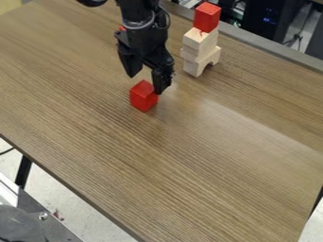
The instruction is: Put the red cube on top of the block
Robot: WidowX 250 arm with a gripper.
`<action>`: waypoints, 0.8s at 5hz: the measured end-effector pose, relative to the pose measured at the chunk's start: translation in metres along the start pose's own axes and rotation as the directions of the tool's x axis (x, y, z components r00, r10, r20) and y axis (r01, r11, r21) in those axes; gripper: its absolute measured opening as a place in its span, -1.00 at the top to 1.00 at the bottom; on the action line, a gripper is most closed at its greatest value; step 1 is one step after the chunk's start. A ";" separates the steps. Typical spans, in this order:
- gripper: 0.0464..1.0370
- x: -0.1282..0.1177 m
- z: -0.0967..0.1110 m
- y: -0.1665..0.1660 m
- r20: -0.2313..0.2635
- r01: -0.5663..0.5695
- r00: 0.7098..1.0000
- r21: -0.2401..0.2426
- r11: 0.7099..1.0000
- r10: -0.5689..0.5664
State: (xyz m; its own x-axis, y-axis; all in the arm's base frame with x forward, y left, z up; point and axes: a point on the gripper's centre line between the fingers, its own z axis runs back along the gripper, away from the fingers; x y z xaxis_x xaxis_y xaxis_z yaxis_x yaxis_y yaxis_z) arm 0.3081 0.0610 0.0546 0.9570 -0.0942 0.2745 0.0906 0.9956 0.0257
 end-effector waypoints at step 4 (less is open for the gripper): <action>-0.07 -0.008 -0.015 0.002 -0.094 -0.065 0.993 0.024 0.998 0.067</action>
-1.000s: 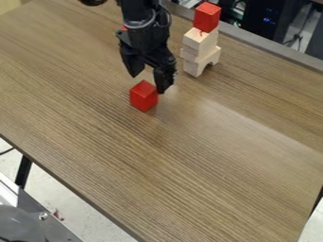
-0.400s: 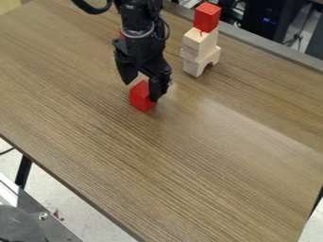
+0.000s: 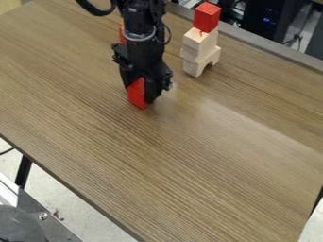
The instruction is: Put the red cube on top of the block
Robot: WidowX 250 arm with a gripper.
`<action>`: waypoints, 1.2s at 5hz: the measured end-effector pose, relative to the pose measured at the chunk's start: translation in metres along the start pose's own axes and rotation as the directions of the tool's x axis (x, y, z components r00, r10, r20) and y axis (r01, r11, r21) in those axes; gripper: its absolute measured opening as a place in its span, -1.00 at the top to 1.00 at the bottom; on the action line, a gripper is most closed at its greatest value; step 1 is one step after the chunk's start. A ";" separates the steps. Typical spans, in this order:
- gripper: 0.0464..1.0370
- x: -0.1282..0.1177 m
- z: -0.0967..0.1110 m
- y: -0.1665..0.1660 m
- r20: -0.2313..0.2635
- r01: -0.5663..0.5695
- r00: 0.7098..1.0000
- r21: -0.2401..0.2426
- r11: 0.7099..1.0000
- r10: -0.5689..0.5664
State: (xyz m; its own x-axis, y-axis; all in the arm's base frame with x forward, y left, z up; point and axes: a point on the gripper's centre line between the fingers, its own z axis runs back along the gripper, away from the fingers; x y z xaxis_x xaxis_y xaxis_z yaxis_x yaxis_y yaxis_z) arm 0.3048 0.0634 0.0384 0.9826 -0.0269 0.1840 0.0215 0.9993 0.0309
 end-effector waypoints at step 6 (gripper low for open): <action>-0.07 0.070 0.075 -0.004 0.127 -0.125 0.981 -0.148 0.981 0.144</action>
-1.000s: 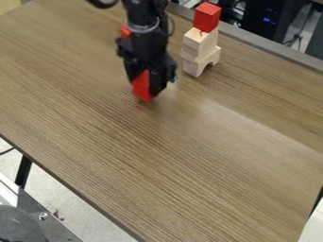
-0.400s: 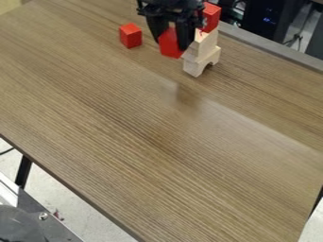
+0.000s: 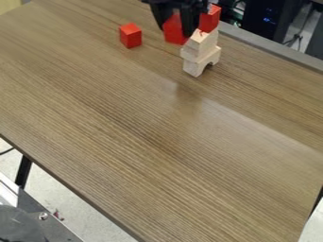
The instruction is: Put the red cube on top of the block
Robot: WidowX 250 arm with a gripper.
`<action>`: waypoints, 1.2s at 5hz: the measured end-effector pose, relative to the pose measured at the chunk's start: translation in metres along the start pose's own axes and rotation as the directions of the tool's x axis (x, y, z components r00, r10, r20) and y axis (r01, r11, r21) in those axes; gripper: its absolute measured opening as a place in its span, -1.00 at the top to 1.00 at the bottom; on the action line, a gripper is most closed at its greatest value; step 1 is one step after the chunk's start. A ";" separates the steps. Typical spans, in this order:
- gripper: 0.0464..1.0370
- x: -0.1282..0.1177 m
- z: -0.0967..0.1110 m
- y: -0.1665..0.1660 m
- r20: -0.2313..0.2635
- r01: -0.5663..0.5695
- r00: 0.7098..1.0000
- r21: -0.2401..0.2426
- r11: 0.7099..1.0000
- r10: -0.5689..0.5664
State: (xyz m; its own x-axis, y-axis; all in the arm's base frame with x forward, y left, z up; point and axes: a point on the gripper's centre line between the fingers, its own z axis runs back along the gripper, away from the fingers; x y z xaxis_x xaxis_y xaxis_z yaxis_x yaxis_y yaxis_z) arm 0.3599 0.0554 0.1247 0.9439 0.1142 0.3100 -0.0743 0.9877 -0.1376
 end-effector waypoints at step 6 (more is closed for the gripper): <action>-0.07 0.021 0.003 -0.013 0.074 0.082 0.994 0.013 0.997 -0.083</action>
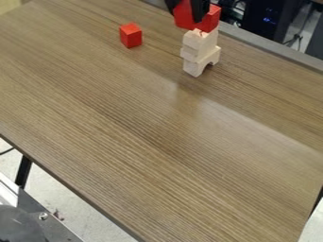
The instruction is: Put the red cube on top of the block
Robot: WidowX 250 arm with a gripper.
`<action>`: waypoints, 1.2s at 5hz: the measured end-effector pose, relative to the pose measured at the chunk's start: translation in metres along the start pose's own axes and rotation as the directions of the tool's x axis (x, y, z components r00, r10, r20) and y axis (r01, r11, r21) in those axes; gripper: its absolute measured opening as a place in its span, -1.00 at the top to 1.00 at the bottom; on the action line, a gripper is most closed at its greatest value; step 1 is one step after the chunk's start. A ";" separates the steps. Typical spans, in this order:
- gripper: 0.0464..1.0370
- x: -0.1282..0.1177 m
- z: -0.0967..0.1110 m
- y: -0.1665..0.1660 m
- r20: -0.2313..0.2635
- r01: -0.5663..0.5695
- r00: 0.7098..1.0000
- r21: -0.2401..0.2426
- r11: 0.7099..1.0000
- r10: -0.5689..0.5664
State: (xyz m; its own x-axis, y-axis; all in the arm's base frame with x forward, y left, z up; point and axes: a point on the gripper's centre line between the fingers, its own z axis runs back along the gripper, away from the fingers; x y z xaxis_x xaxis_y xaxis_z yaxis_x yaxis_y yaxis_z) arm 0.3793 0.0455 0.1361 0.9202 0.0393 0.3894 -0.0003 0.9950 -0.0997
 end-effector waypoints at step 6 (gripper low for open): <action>-0.07 0.007 -0.021 -0.006 -0.007 0.038 0.999 0.015 0.999 -0.037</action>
State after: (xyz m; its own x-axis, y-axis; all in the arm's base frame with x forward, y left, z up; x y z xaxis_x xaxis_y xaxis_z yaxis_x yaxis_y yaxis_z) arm 0.3940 0.0383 0.1199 0.9224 0.0013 0.3862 0.0283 0.9971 -0.0711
